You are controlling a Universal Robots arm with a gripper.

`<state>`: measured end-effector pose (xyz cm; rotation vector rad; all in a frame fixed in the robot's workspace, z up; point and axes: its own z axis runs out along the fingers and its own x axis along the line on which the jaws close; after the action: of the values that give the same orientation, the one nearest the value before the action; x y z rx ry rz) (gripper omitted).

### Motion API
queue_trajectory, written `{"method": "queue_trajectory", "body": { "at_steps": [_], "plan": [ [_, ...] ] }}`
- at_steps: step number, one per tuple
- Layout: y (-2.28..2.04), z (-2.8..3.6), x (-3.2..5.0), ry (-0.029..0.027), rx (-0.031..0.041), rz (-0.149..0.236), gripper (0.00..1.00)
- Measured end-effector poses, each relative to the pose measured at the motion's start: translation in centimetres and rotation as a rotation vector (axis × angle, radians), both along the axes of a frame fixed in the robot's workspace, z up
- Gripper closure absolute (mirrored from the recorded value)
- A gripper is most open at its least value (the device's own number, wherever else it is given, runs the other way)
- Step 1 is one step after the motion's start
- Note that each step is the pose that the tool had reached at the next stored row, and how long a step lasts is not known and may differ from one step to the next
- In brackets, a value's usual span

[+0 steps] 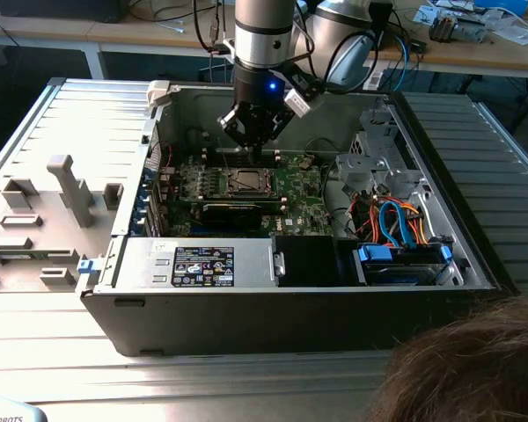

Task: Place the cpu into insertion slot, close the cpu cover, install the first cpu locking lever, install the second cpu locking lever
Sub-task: 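Install the first cpu locking lever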

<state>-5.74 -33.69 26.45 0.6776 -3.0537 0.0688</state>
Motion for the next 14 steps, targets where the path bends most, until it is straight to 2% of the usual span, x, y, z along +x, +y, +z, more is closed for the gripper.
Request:
{"method": "queue_trajectory", "body": {
  "at_steps": [14],
  "plan": [
    [0.00,0.00,0.00,0.0000,0.0000,0.041,0.89]
  ]
}}
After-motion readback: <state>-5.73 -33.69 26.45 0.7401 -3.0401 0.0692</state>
